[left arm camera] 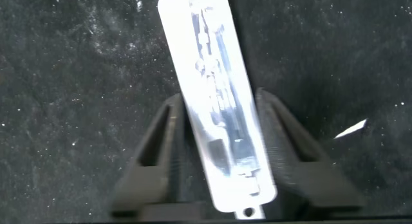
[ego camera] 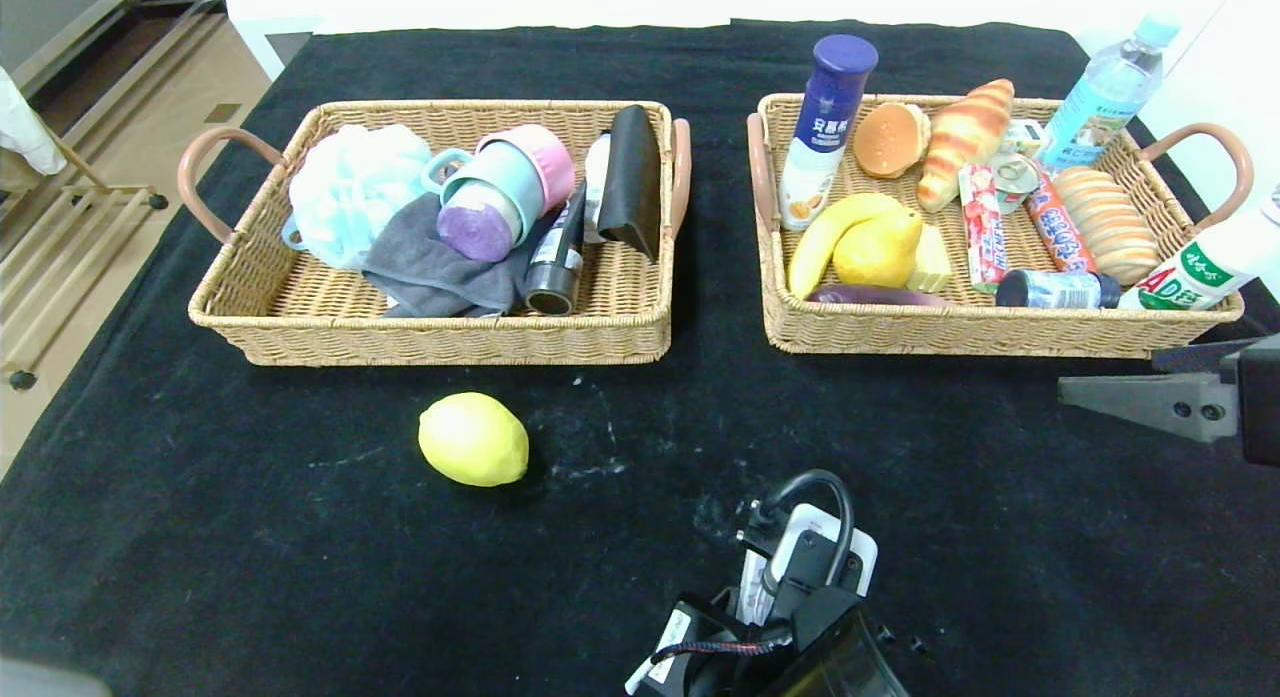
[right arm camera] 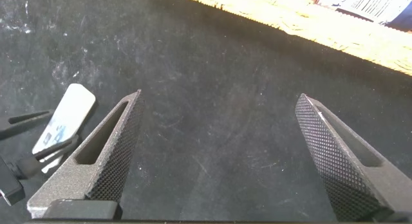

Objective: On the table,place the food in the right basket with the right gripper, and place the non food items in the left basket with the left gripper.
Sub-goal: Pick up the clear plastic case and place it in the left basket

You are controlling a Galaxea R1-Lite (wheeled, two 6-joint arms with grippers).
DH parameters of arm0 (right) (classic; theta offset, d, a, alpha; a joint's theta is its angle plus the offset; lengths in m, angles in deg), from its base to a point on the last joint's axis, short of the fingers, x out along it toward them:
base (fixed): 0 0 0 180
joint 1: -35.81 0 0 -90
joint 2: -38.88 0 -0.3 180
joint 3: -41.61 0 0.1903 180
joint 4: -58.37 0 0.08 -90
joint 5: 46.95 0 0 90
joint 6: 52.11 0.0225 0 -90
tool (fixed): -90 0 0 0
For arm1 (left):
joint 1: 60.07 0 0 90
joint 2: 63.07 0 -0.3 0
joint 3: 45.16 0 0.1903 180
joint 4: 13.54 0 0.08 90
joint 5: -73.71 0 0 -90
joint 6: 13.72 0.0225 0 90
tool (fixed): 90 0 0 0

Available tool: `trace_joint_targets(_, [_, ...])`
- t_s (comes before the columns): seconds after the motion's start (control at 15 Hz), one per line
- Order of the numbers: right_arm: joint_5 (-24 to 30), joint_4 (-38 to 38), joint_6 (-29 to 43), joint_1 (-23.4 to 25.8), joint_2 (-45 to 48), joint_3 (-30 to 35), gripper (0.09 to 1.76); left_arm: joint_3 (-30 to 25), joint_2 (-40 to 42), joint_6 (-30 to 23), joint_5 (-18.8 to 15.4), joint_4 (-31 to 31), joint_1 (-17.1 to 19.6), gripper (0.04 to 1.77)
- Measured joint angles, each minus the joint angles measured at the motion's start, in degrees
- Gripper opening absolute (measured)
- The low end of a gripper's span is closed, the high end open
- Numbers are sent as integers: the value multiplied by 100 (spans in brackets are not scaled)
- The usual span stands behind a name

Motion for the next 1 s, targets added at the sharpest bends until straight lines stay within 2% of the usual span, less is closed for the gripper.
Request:
trace_joint_targets(0.07, [0, -1, 1, 0, -6, 0, 171, 0, 2, -5, 0, 2, 0, 63])
trace_joint_targets(1.0, [-2, 0, 1, 0, -30, 0, 171, -2, 69, 0, 0, 13, 0, 63])
